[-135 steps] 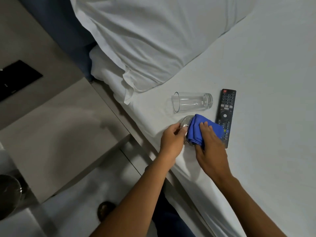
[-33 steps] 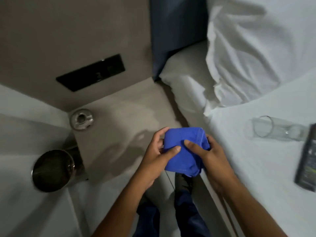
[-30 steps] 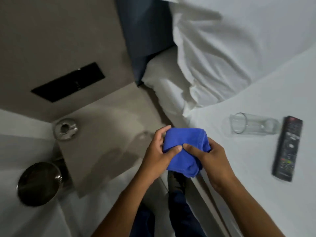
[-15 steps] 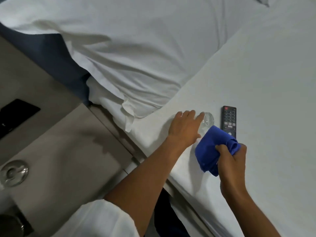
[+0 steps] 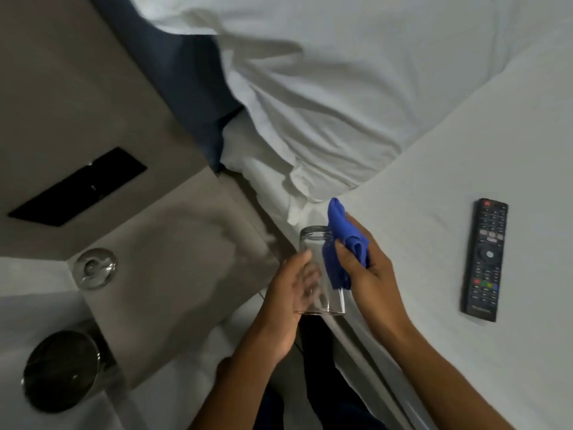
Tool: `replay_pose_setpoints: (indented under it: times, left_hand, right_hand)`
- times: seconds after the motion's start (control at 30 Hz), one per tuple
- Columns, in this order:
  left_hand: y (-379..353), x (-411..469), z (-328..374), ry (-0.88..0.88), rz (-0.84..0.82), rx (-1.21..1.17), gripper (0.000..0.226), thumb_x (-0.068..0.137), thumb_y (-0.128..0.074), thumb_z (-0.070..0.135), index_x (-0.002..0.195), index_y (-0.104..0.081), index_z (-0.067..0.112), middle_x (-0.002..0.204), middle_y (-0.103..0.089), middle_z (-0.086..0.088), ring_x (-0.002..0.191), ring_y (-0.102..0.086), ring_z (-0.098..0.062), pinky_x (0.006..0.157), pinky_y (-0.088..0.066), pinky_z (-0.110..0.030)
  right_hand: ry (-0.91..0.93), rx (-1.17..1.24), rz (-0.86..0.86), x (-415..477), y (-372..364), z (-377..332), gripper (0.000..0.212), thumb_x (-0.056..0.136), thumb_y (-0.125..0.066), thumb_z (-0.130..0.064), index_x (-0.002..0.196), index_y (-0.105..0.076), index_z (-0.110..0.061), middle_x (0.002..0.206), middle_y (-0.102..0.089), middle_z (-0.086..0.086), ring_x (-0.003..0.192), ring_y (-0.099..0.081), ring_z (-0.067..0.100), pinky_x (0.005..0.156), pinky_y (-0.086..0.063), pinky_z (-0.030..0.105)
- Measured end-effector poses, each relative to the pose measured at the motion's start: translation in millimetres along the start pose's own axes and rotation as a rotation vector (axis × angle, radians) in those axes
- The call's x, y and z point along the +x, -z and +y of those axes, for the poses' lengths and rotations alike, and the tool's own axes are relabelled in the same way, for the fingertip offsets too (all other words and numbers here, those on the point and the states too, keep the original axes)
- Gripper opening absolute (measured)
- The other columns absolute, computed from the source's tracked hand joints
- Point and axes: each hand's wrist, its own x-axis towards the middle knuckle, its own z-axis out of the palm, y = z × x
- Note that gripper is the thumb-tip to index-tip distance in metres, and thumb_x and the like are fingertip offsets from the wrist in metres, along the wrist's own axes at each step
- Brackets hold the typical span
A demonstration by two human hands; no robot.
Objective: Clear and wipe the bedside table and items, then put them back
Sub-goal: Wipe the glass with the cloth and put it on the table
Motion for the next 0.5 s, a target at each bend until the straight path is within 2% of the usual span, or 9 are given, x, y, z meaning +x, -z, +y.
replay_pose_setpoints:
  times: [0.03,0.1,0.17,0.23,0.27,0.37,0.43,0.5]
  left_hand:
    - [1.2,-4.5,3.5,-0.014,0.056,0.005,0.054,0.071,-0.071,0.055,0.117,-0.069,0.027,0.107,-0.075,0.001,0.099,-0.072,-0.011,0.073,-0.054,-0.019]
    - [17.2,-15.0,12.1,-0.083,0.194,0.042,0.071,0.068,-0.072,0.061,0.123,-0.065,0.017,0.106,-0.073,-0.012,0.097,-0.071,-0.025,0.069,-0.052,-0.018]
    - [38.7,-22.9,19.9,-0.159,0.277,0.029,0.073,0.064,-0.074,0.062,0.123,-0.065,0.019,0.112,-0.074,-0.007,0.103,-0.071,-0.022,0.077,-0.054,-0.026]
    - [64.4,-32.6,28.3,-0.232,0.352,-0.017,0.070,0.068,-0.076,0.055,0.127,-0.063,0.020,0.115,-0.074,-0.002,0.106,-0.071,-0.018,0.084,-0.054,-0.033]
    - [78.2,-37.3,30.8,-0.248,0.396,-0.032,0.072,0.070,-0.076,0.054,0.131,-0.059,0.020,0.115,-0.073,0.001,0.103,-0.072,-0.015,0.083,-0.053,-0.031]
    - [109.1,-55.1,37.2,-0.201,0.372,-0.030,0.057,0.078,-0.065,0.061,0.127,-0.061,0.032,0.115,-0.074,0.005,0.099,-0.072,-0.003,0.078,-0.047,-0.025]
    - [124.0,-69.5,36.2,-0.157,0.322,0.043,0.048,0.081,-0.060,0.065,0.122,-0.063,0.039,0.113,-0.075,0.011,0.101,-0.069,0.002,0.077,-0.047,-0.024]
    - [133.9,-82.6,30.5,-0.166,0.307,0.151,0.053,0.073,-0.063,0.070,0.115,-0.066,0.039,0.108,-0.076,0.013,0.102,-0.069,-0.001,0.076,-0.049,-0.022]
  right_hand:
    - [0.004,-0.025,-0.016,-5.4,-11.3,-1.6,0.043,0.095,-0.057,-0.024,0.134,-0.052,-0.041,0.130,-0.063,-0.015,0.117,-0.058,0.000,0.103,-0.047,0.034]
    - [0.029,-0.060,-0.084,-20.0,-40.7,-4.1,0.045,0.094,-0.058,-0.023,0.133,-0.052,-0.045,0.133,-0.061,-0.018,0.119,-0.056,-0.004,0.106,-0.046,0.035]
    - [0.039,-0.042,-0.162,-34.4,-60.4,-4.8,0.045,0.095,-0.057,-0.021,0.128,-0.053,-0.050,0.134,-0.060,-0.019,0.121,-0.055,-0.004,0.107,-0.044,0.038]
    - [0.028,-0.005,-0.242,-48.9,-73.0,-2.0,0.043,0.095,-0.057,-0.021,0.130,-0.055,-0.046,0.132,-0.061,-0.017,0.122,-0.056,0.001,0.108,-0.043,0.041]
    - [0.022,0.009,-0.284,-56.4,-78.3,1.3,0.041,0.096,-0.057,-0.023,0.131,-0.055,-0.044,0.130,-0.063,-0.017,0.120,-0.058,0.003,0.106,-0.044,0.042]
    - [0.025,-0.042,-0.424,-78.0,-92.5,8.9,0.041,0.094,-0.055,-0.037,0.132,-0.049,-0.050,0.126,-0.064,-0.023,0.116,-0.060,0.000,0.097,-0.052,0.030]
    - [0.031,-0.063,-0.434,-83.1,-104.6,12.5,0.045,0.092,-0.054,-0.040,0.134,-0.046,-0.053,0.128,-0.062,-0.025,0.117,-0.058,-0.003,0.093,-0.052,0.019]
    - [0.015,-0.055,-0.394,-79.8,-116.8,14.9,0.044,0.095,-0.053,-0.035,0.133,-0.045,-0.055,0.128,-0.061,-0.026,0.117,-0.057,-0.004,0.097,-0.050,0.027]
